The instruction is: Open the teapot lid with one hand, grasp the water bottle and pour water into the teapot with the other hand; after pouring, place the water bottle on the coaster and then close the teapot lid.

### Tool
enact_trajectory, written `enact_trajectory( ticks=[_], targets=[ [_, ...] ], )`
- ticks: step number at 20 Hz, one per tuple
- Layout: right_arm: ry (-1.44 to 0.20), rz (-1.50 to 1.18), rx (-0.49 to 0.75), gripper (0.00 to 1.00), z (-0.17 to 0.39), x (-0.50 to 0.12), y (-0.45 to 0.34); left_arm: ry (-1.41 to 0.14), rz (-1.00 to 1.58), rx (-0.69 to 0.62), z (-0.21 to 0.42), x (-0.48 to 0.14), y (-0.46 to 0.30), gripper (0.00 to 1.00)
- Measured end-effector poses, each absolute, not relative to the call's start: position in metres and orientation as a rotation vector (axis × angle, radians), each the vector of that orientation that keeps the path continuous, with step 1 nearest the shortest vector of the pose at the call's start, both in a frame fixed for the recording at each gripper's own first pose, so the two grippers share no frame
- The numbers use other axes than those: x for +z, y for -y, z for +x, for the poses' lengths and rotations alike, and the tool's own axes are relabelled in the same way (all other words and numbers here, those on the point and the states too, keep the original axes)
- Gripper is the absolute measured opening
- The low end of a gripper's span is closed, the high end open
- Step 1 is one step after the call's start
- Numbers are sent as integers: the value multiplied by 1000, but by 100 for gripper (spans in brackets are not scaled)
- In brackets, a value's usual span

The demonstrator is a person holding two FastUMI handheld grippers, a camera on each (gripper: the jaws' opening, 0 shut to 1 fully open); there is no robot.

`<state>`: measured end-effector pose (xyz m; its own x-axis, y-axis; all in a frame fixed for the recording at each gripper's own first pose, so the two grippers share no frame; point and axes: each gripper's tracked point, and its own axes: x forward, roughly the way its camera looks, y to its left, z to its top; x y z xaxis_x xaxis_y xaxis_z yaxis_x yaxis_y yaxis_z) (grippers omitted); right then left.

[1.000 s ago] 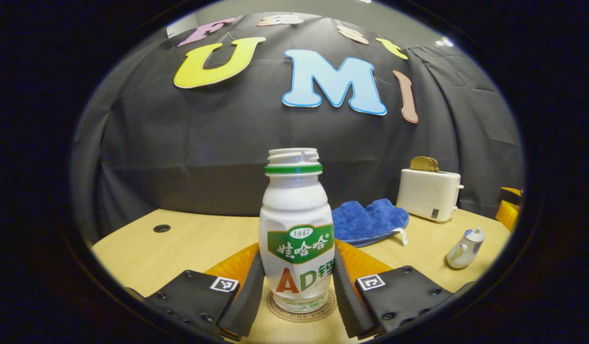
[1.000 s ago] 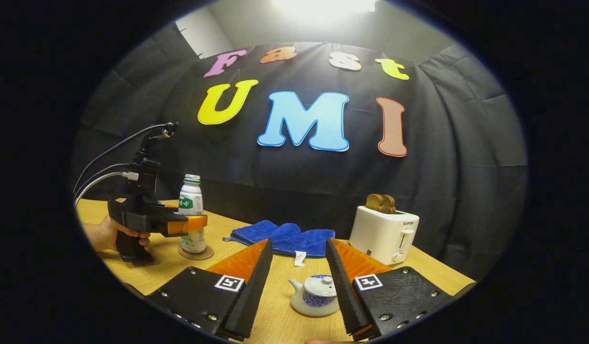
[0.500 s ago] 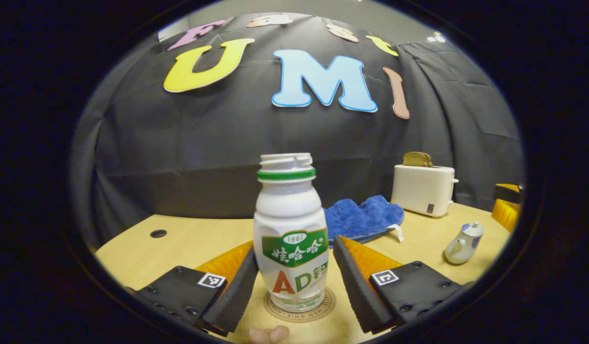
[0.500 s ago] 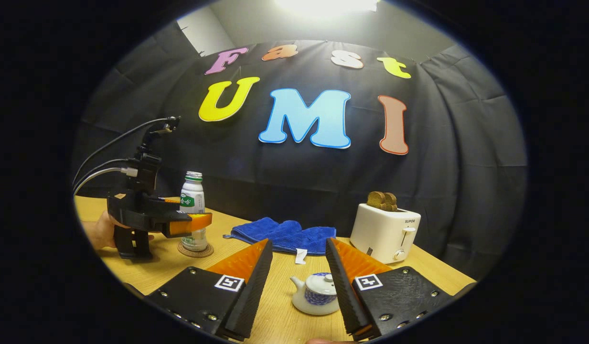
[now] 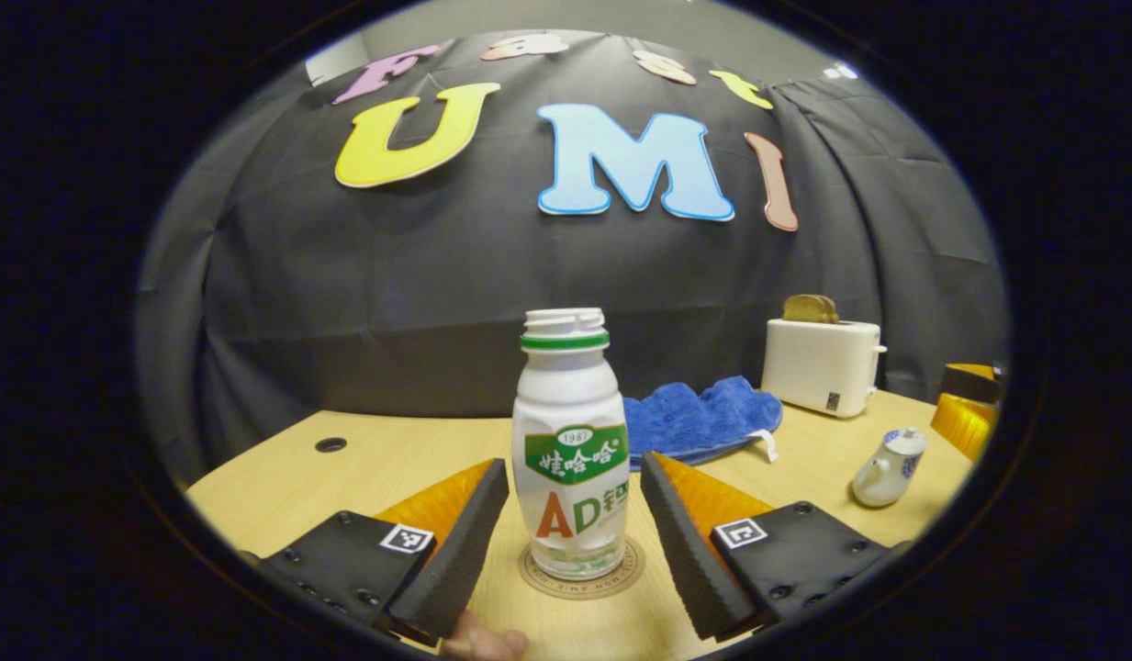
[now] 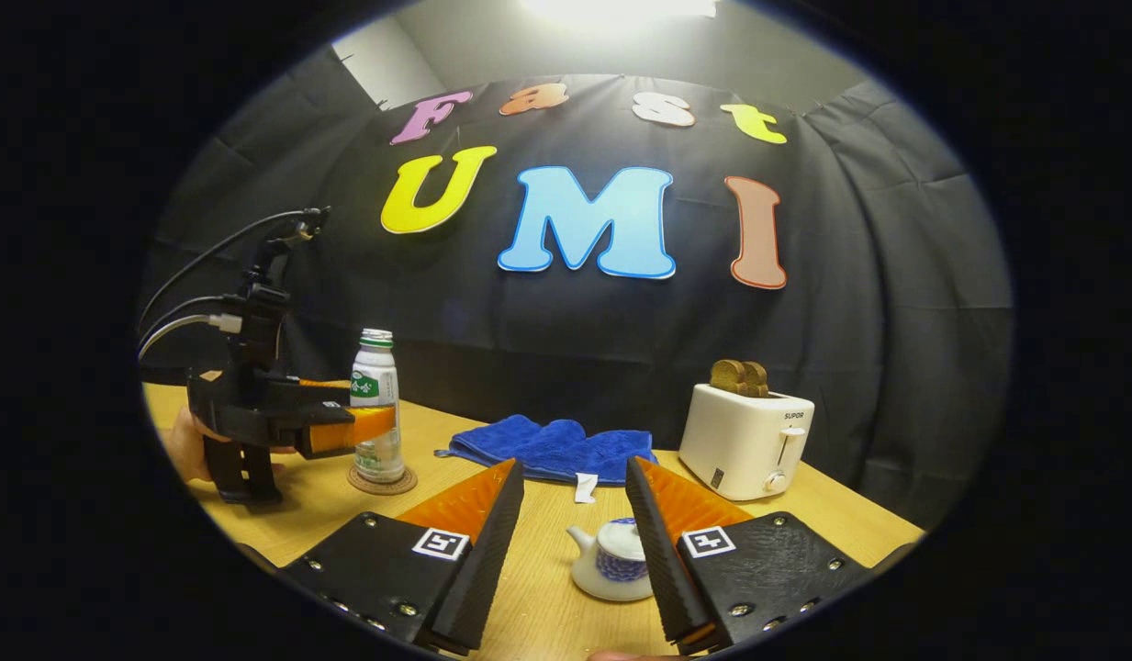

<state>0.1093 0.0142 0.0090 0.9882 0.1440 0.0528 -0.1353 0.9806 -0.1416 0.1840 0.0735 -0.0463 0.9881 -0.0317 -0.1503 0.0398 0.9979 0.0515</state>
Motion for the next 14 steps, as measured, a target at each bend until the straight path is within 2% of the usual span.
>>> enact_trajectory(
  ticks=[2,3,5,7,8,10,11,12,14],
  targets=[
    [79,-155,132,70,106,10,-20,-166,70,-23,157,-48,-71,100],
    [92,-168,126,70,102,12,-24,-171,83,2,141,-47,-73,96],
    [93,-187,116,70,88,14,-36,-124,91,44,100,-31,-71,100],
    [91,-193,106,80,68,11,-46,-71,109,49,58,-17,-57,100],
    [77,-184,93,99,53,12,-47,-61,126,36,40,-17,-47,100],
    [45,-111,99,99,26,2,-54,-71,118,19,11,-28,-27,100],
    [19,-80,113,99,14,-8,-61,-83,113,-5,1,-34,-16,88],
    [1,-71,111,99,6,-16,-63,-87,111,3,-7,-39,-13,100],
    [-34,-72,97,99,-7,-32,-60,-88,42,32,-20,-42,-17,100]
  ],
)
